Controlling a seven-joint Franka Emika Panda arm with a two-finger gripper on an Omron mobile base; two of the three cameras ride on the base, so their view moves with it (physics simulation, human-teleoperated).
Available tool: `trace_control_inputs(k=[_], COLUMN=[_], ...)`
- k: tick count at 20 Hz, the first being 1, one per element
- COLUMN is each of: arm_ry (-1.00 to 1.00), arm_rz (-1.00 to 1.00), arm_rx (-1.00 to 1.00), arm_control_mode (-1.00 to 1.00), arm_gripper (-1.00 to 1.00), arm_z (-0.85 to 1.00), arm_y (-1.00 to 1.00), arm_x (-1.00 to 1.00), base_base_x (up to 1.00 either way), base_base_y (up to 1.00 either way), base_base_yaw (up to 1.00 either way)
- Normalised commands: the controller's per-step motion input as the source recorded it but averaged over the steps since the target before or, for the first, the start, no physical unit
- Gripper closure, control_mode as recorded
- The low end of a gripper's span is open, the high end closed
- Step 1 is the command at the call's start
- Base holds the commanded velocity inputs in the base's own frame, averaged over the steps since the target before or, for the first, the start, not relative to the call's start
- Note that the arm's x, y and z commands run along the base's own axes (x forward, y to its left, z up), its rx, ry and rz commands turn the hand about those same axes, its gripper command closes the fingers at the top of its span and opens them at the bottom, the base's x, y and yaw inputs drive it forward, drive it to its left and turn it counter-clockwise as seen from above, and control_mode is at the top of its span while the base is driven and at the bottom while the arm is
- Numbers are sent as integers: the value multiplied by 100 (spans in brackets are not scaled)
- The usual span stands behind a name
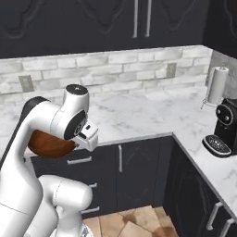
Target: Pick the cup and bowl from the counter and place them on the counter next to the sink.
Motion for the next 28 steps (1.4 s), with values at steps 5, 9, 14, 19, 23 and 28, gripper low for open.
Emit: trace_control_inputs(k=[5,9,14,19,23,28], arm_ry=[0,0,0,0,0,0], arm_rz=[0,0,0,0,0,0], arm_rx=[0,0,0,0,0,0], arm_control_mode=[100,100,100,100,100,100], arm_gripper=[100,100,100,100,100,100], arm_z=[0,0,0,0,0,0], arm_y=[0,0,0,0,0,0], arm_x=[0,0,0,0,0,0], base_base_x=[-16,-11,-4,0,0,8], base_base_y=[34,40,47,81,93,79], base_base_yaw=[53,47,40,14,10,6])
